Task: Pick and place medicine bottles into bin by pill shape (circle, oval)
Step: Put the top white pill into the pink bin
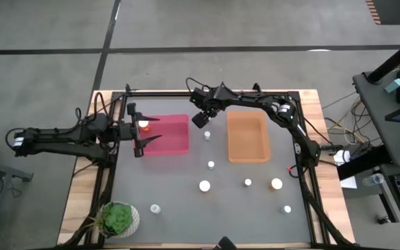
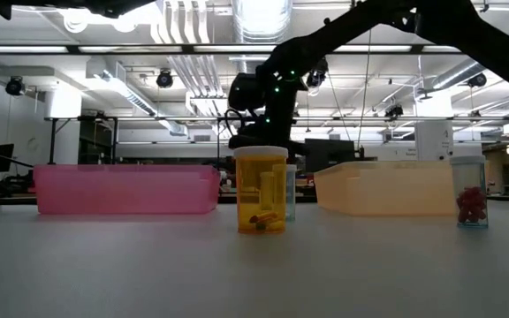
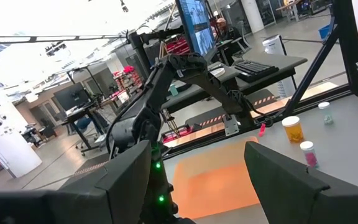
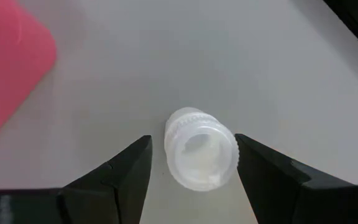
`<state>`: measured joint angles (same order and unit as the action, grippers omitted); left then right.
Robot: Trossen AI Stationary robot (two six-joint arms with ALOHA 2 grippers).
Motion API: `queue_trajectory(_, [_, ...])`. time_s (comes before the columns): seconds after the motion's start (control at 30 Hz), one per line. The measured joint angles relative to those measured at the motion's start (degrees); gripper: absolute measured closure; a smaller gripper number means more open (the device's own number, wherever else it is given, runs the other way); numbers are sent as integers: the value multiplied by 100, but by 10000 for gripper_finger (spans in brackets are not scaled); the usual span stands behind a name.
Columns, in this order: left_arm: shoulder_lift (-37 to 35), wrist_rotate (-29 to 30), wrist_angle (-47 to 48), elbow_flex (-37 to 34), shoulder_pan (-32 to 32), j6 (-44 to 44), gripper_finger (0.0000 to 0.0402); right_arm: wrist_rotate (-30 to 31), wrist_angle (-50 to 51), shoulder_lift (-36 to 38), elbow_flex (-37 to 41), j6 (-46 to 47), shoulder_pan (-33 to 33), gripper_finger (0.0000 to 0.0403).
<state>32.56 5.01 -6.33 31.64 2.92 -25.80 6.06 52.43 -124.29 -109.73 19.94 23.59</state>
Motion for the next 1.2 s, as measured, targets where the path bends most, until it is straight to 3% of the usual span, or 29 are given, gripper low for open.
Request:
queue_trajectory(0.4, [2,0,-1,-2,-1,-4,157,5,-53,4,43,20,-41,263])
queue_trajectory(0.63, [-3,-2,-1,-2,-1,-6,157,-6,3,132,45,-23,-67,255])
queue_trajectory(0.9, [-7,-2,-13,-2,-1,-7,157,9,698,300,-847,-183,-298,257])
queue_trajectory(1.2, [-7,-2,-24,-2,-2,-9,157,-4,677,269,-1423,-595,-875,257])
